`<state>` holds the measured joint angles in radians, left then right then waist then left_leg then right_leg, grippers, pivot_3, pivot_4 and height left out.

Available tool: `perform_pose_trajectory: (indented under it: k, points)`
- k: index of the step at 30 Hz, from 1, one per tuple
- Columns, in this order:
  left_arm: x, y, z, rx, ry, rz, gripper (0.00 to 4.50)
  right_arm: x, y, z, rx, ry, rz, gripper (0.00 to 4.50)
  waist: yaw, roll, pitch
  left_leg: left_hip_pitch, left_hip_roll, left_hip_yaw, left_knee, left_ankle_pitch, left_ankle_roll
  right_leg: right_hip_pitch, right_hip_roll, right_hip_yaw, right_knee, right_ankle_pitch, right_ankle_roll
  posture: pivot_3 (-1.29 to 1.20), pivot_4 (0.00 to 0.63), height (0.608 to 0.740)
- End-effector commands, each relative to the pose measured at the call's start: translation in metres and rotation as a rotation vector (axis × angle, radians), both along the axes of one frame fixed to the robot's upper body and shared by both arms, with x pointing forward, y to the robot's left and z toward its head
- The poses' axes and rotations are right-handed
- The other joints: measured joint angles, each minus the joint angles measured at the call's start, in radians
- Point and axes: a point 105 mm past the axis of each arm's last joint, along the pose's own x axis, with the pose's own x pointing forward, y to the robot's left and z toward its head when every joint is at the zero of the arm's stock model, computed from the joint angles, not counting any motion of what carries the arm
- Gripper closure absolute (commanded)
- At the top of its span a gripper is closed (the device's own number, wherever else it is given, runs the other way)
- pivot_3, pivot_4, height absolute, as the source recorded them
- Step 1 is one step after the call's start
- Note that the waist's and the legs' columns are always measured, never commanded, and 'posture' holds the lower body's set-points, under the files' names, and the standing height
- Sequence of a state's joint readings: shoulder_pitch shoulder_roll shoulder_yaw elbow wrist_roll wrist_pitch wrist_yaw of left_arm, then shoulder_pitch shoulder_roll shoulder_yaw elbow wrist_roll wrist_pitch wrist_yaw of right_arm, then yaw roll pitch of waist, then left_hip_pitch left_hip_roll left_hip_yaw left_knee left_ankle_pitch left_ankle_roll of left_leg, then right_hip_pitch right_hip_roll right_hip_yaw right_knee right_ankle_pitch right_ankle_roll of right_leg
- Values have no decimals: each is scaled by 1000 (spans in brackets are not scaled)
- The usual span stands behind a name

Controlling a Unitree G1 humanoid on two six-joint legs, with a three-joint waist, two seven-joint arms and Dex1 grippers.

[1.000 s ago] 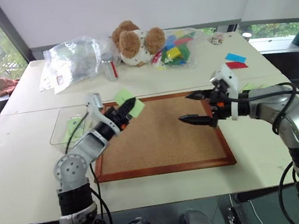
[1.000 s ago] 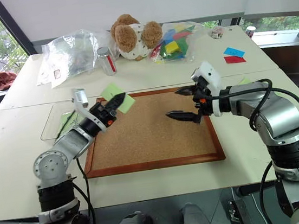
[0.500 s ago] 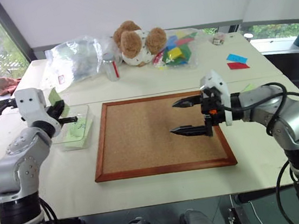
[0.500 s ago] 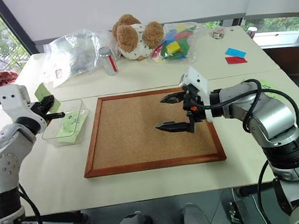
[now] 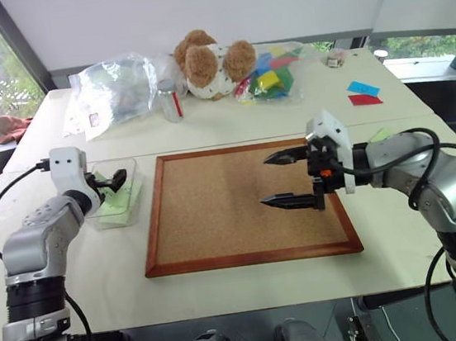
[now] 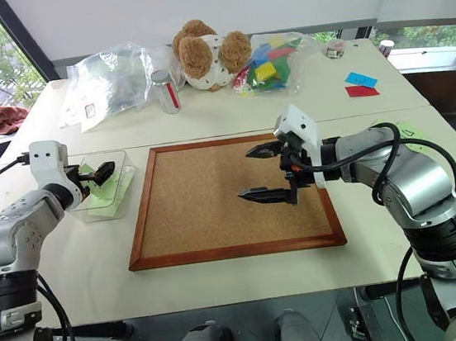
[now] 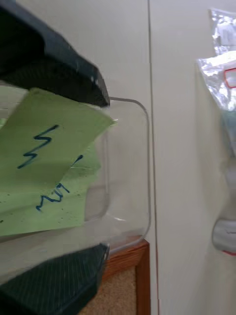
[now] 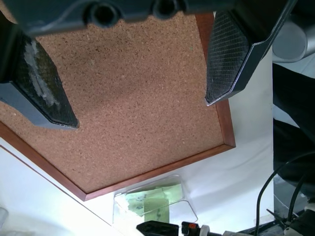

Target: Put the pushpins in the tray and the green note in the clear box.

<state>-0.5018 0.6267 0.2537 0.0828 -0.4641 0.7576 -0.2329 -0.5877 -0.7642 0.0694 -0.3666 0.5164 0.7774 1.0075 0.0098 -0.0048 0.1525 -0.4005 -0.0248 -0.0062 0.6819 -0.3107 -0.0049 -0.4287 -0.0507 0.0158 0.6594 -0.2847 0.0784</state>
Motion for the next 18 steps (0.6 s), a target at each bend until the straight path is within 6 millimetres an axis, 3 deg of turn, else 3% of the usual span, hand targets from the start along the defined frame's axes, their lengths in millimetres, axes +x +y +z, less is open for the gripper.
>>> perform_pose_trajectory:
  k: [1,6,10,15,18]
  points:
    - [-1,5,33,31,-106,2,36,-1,-1,9,5,-54,-1,0,0,0,0,0,0,0,0,0,0,0,0,0,0,0,0,0,150,740]
    - [-6,-2,67,46,-184,-51,36,2,-3,9,4,-56,-12,0,0,-1,1,0,0,0,0,0,0,0,0,0,0,0,0,0,150,740]
    - [-19,-33,78,-13,-173,-239,36,5,-11,9,-12,-59,-42,0,0,-1,1,-1,0,0,0,0,0,0,0,0,0,0,0,0,150,740]
    - [-45,-77,68,-57,-119,-537,36,5,-26,3,-40,-41,-89,0,0,-1,1,-1,0,0,0,0,0,0,0,0,0,0,0,0,150,740]
    - [-73,-102,45,-15,-27,-746,36,4,-33,0,-57,-35,-119,0,-5,-1,1,-1,0,0,0,0,0,0,0,0,0,0,0,0,150,740]
